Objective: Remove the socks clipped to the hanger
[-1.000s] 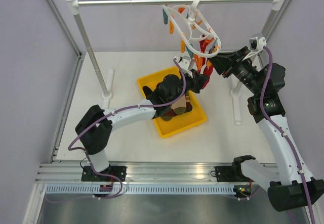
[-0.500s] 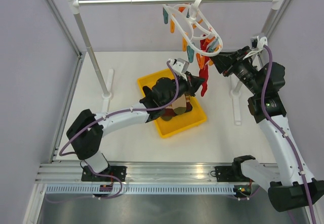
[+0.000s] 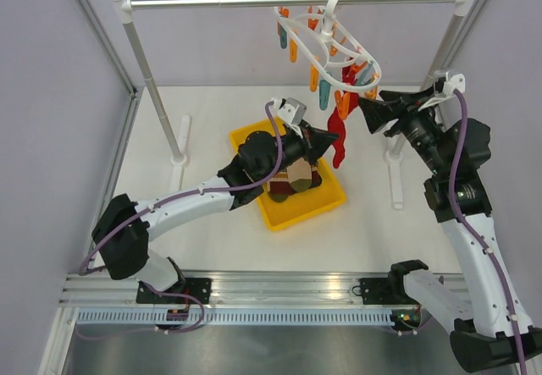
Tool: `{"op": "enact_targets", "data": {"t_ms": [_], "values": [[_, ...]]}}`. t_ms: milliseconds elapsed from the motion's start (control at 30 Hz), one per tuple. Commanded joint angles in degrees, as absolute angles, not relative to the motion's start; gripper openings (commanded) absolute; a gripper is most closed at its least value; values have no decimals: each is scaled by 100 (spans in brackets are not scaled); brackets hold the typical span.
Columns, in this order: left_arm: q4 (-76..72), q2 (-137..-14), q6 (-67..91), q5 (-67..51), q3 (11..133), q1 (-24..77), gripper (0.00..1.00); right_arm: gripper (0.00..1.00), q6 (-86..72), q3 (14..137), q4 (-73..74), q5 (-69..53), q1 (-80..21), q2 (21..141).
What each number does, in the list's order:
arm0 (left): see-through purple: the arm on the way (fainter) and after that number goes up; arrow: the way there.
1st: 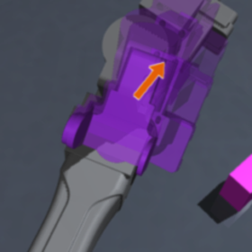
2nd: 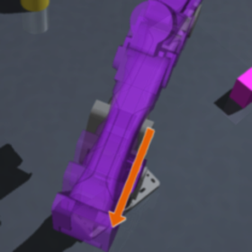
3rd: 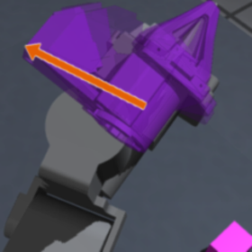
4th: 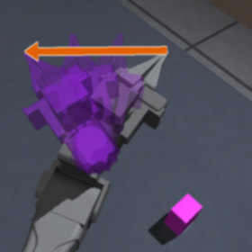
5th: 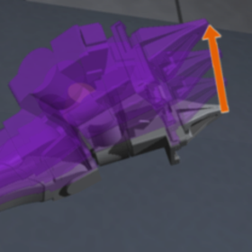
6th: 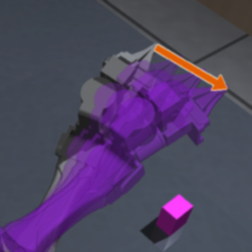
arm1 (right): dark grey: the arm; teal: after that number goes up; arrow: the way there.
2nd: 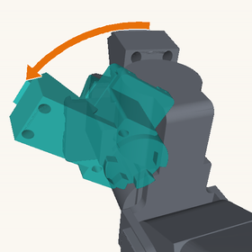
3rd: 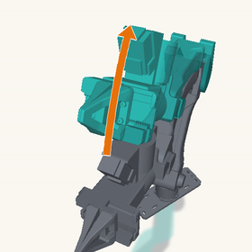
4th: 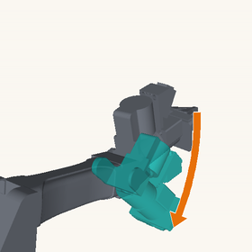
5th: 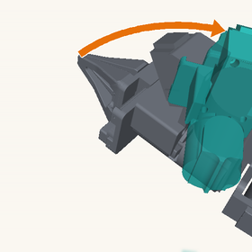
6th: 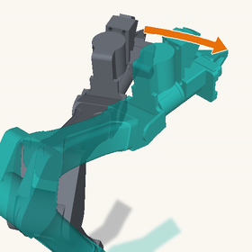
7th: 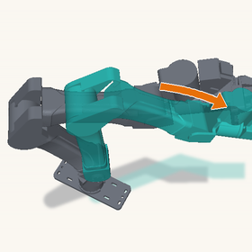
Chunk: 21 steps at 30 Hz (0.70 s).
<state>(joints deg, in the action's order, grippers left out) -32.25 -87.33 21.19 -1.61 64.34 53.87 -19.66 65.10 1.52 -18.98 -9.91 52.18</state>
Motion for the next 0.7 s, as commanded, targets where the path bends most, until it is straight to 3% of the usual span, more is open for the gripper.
{"op": "enact_targets", "data": {"t_ms": [0,333,667], "values": [[-3094,-8464,2267,-430,6477,5370,2,71,-1758,6355,237,-1670,-984,4975],[-2883,-8104,3101,-1370,6223,4755,2,70,-1494,5994,97,-2680,-993,4904],[-2707,-7726,3270,-1854,6161,4421,2,64,-1608,5573,-404,-2119,-853,5238]]}}
